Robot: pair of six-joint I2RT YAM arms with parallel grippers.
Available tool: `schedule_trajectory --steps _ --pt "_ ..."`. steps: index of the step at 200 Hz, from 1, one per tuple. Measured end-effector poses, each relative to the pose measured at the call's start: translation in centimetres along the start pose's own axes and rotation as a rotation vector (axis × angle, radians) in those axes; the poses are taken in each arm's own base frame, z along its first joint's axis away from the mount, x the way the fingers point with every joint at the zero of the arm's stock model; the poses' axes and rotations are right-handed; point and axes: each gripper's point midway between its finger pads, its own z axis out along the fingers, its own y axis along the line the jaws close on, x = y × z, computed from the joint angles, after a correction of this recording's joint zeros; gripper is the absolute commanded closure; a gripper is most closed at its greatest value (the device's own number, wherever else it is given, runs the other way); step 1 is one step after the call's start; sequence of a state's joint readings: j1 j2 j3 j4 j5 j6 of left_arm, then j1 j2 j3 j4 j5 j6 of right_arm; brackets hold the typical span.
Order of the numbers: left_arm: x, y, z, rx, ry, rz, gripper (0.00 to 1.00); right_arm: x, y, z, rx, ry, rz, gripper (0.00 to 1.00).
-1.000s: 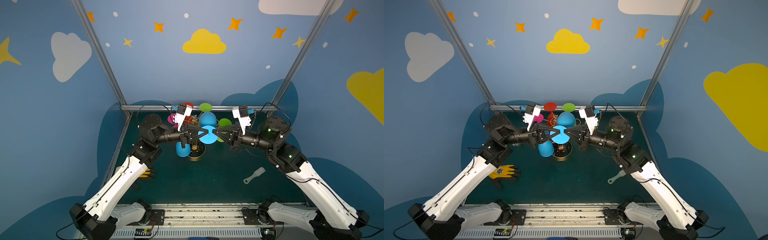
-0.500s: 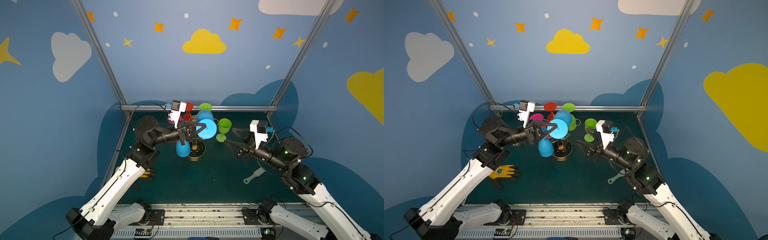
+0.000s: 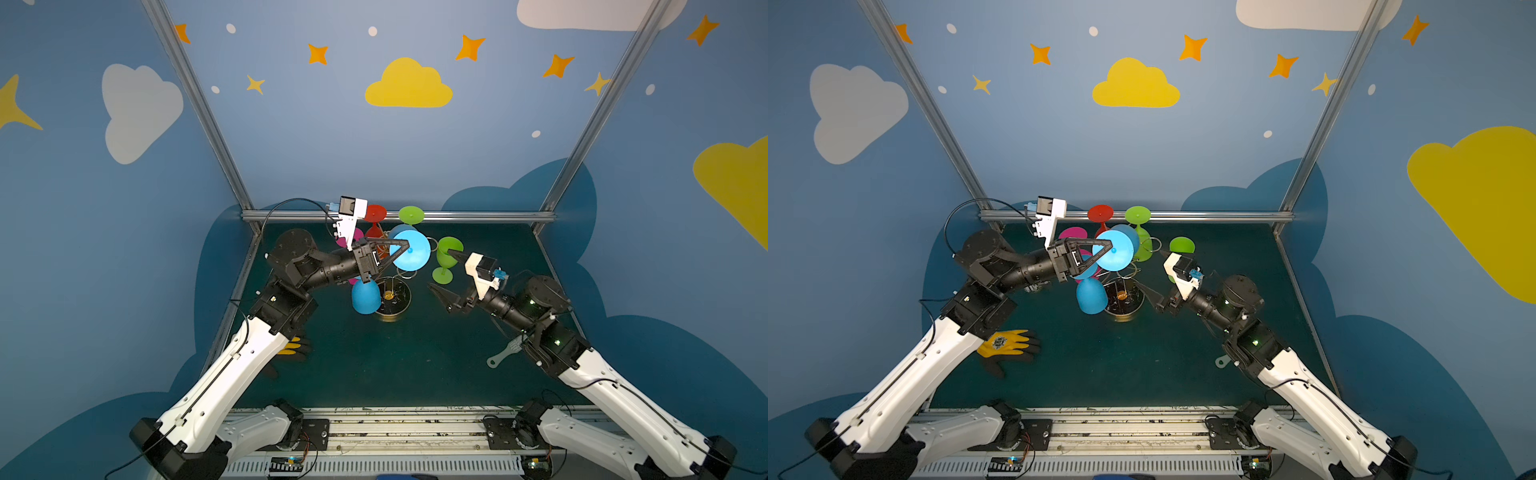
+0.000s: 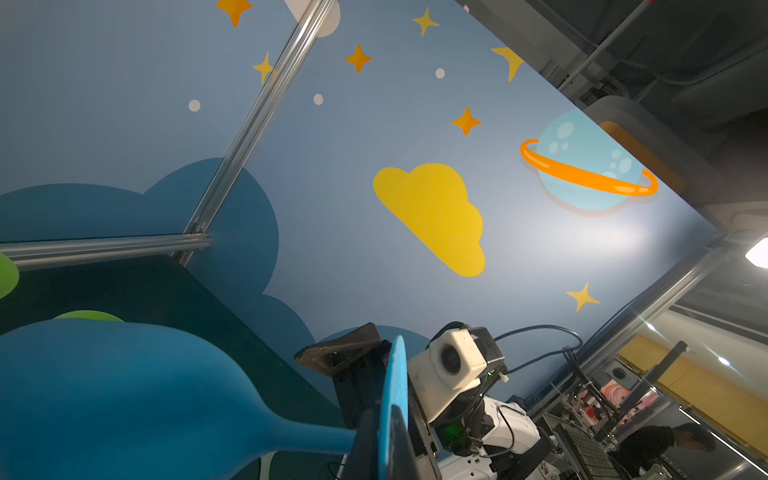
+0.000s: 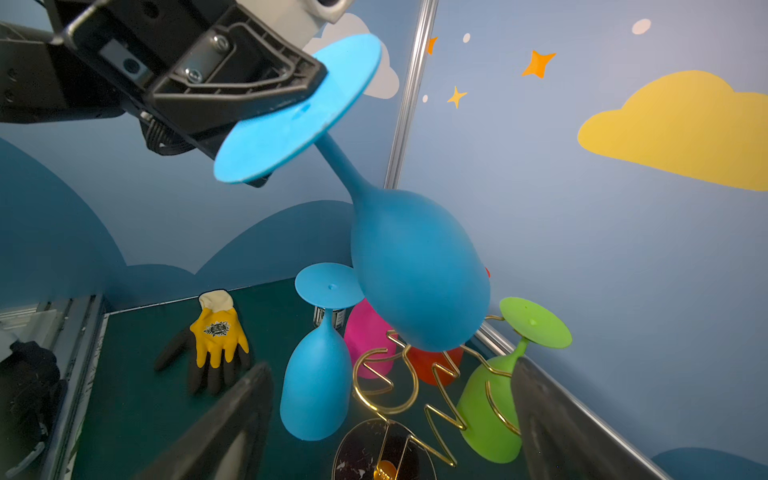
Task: Take the wine glass off the wine glass rack
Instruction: 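Bring the right gripper back and close it on the blue glass stem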
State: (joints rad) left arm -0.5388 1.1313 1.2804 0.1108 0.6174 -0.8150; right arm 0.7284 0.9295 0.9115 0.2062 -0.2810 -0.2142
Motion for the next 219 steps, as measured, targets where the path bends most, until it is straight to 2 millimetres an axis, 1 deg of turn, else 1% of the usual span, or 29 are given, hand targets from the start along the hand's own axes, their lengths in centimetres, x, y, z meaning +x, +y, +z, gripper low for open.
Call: schedule_trajectory --steps 43,87,138,169,191,219 --pt "0.1 0.4 0.3 -0.002 0.008 -0.053 0.97 0.2 0.1 2.3 -0.042 -0.020 -0.033 0.12" --pt "0.1 -0.1 0.4 0.024 0.015 -0.091 0.97 -0.1 -0.6 4.6 -0.045 -0.041 -0.049 0.12" --pt "0.2 -0.8 0.4 0.059 0.029 -0.125 0.96 1.5 -1.3 6.9 -0.036 -0.024 -0.040 0.12" --pt "-0.1 -0.8 0.3 0.063 0.020 -0.129 0.96 1.3 -1.5 7.6 -0.037 -0.030 -0.036 0.13" --pt "-0.3 -0.9 0.3 0.068 0.015 -0.138 0.97 1.1 -1.5 7.6 -0.042 -0.036 -0.035 0.17" --pt "-0.7 -1.0 0.5 0.087 0.005 -0.158 0.96 0.8 -1.6 7.7 -0.039 -0.047 -0.032 0.12"
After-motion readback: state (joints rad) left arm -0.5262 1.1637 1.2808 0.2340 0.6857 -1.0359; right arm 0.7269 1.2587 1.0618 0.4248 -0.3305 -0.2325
